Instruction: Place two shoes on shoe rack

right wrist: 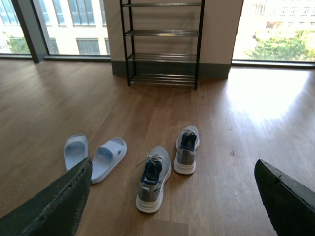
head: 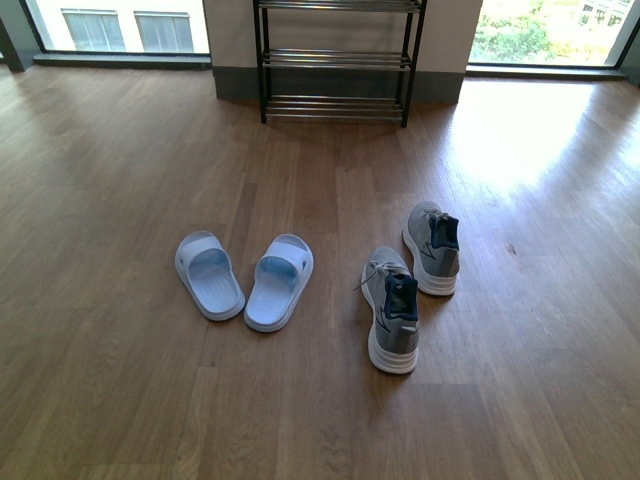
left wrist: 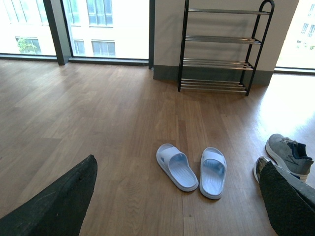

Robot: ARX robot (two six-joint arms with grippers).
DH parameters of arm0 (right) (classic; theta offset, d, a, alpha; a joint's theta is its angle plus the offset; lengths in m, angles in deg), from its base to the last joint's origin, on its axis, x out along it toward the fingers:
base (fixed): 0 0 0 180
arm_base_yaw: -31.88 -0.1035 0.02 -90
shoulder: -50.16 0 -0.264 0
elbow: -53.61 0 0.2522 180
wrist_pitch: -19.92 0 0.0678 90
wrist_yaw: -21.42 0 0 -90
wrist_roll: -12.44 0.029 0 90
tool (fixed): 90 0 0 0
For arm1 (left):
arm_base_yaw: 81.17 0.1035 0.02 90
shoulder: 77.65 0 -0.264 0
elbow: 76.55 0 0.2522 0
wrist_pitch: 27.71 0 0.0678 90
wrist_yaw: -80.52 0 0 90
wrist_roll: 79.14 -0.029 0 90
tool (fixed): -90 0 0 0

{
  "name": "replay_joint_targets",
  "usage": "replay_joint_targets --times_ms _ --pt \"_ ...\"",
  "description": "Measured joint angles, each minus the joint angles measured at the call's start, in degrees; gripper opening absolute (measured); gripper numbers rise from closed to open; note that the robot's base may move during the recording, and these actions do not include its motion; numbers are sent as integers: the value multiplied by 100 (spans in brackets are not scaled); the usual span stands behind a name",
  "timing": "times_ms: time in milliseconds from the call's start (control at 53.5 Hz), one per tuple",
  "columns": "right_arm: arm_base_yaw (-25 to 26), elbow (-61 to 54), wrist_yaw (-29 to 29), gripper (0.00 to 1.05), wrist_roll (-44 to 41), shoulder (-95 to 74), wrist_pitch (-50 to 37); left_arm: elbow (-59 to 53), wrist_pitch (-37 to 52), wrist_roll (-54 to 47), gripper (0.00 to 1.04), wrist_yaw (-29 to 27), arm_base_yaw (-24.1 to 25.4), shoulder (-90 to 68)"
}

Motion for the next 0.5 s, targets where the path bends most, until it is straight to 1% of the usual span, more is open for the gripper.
replay_joint_targets --times_ms 505 --pt "0 0 0 96 0 0 0 0 0 0 95 0 0 0"
